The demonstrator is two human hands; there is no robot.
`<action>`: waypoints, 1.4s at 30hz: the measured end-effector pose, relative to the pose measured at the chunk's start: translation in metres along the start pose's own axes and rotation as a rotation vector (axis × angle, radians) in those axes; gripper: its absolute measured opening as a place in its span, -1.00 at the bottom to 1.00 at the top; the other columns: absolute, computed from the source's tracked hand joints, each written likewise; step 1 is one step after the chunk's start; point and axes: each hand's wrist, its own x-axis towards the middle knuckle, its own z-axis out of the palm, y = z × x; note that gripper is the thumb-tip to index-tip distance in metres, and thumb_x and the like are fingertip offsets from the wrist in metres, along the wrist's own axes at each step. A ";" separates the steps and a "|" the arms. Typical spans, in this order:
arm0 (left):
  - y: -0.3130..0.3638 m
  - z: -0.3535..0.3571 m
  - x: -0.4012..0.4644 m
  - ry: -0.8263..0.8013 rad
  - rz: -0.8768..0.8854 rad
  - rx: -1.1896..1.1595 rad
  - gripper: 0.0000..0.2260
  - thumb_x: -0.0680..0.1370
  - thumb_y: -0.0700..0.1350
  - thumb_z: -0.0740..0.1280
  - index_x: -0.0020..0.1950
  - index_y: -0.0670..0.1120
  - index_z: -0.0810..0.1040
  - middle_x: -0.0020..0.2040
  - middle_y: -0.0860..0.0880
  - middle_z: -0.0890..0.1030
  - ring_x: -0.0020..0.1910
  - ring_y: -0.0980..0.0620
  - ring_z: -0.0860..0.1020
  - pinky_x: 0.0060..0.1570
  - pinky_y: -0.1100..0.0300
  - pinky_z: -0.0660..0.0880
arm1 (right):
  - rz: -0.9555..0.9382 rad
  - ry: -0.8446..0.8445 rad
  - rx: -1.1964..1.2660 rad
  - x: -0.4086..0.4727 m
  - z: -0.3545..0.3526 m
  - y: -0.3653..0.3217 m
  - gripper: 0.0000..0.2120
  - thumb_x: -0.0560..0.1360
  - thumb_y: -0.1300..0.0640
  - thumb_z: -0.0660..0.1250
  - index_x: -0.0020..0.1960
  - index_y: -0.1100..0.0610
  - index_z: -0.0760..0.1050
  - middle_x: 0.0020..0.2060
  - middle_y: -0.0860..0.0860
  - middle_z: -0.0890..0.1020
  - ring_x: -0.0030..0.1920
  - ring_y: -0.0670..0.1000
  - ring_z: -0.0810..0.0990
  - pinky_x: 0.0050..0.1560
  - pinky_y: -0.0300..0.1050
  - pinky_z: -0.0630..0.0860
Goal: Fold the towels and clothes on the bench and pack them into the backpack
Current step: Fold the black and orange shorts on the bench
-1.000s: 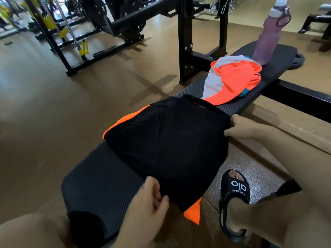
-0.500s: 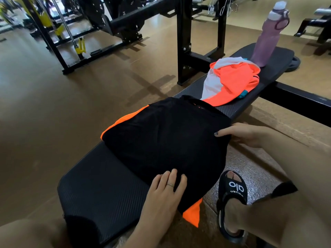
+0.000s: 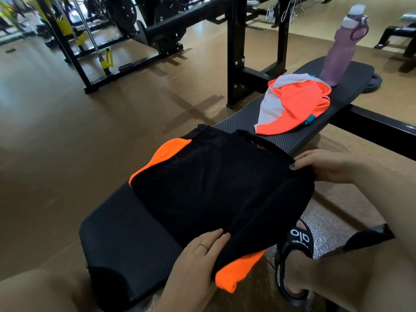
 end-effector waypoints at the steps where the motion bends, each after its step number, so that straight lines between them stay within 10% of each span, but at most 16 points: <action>1: 0.000 -0.001 -0.001 -0.051 0.019 0.002 -0.36 0.43 0.04 0.22 0.55 0.16 0.31 0.49 0.17 0.41 0.42 0.17 0.39 0.37 0.27 0.36 | 0.006 -0.001 -0.030 0.001 0.002 0.002 -0.77 0.48 0.26 0.41 0.13 0.27 0.57 -0.06 0.16 0.66 -0.10 0.07 0.61 -0.05 -0.08 0.47; 6: 0.005 0.004 0.001 -0.182 -0.004 0.158 -0.27 0.26 -0.07 0.27 0.47 0.07 0.44 0.43 -0.03 0.51 0.35 0.01 0.49 0.25 0.05 0.56 | 0.111 0.029 -0.380 0.007 0.010 0.007 -0.46 0.36 -0.01 0.55 0.25 0.08 0.45 0.10 0.07 0.56 0.10 0.14 0.54 -0.01 -0.06 0.44; 10: 0.001 -0.001 -0.003 -0.082 -0.014 0.149 -0.23 0.37 -0.07 0.21 0.57 0.28 0.13 0.62 0.10 0.09 0.57 0.08 0.12 0.53 0.12 0.16 | -0.072 0.337 -0.620 0.014 0.017 -0.006 -0.51 0.28 -0.10 0.53 0.09 0.08 0.47 0.06 0.07 0.60 0.01 0.06 0.57 0.03 -0.01 0.53; 12: -0.005 -0.013 -0.007 -0.026 -0.144 -0.043 -0.23 0.37 -0.03 0.28 0.53 0.32 0.09 0.54 0.21 -0.01 0.54 0.16 -0.01 0.51 0.16 0.08 | -0.192 0.435 -0.644 0.013 0.031 -0.017 -0.55 0.37 -0.05 0.51 0.13 0.13 0.44 0.06 0.07 0.58 0.03 0.10 0.56 0.00 -0.03 0.49; 20: -0.054 -0.056 0.035 0.434 -1.006 -0.939 -0.33 0.50 -0.05 0.53 0.45 -0.05 0.19 0.25 -0.09 0.52 0.16 -0.04 0.58 0.08 0.06 0.56 | -0.216 0.414 -0.685 0.048 0.072 -0.052 -0.16 0.25 -0.31 0.51 0.37 0.10 0.35 0.23 0.10 0.51 0.24 0.19 0.48 0.20 0.12 0.50; 25: -0.046 -0.052 0.055 0.399 -1.163 -1.492 -0.44 0.44 -0.10 0.57 0.36 -0.22 0.49 0.15 -0.18 0.68 0.05 -0.18 0.70 -0.06 -0.07 0.67 | -0.138 0.370 -0.657 0.061 0.082 -0.071 -0.35 0.31 -0.07 0.58 0.21 0.20 0.37 0.05 0.10 0.53 0.02 0.14 0.53 -0.17 -0.02 0.44; 38: -0.046 -0.098 0.062 0.395 -1.122 -1.484 -0.76 0.65 -0.05 0.35 0.29 -0.10 0.58 0.10 -0.11 0.71 0.04 -0.13 0.70 -0.15 0.04 0.63 | -0.050 0.184 -0.176 0.053 0.078 -0.110 -0.80 0.37 0.22 0.51 -0.05 0.25 0.59 -0.06 0.20 0.70 -0.06 0.20 0.70 0.02 0.06 0.65; 42: -0.062 -0.148 0.076 0.453 -1.103 -1.436 -0.75 0.63 -0.09 0.37 0.25 -0.19 0.59 0.06 -0.18 0.71 -0.03 -0.14 0.71 -0.28 0.07 0.63 | -0.107 0.122 -0.056 0.036 0.082 -0.153 -0.90 0.49 0.22 0.46 -0.02 0.22 0.62 -0.08 0.12 0.73 -0.11 0.07 0.72 -0.23 -0.16 0.63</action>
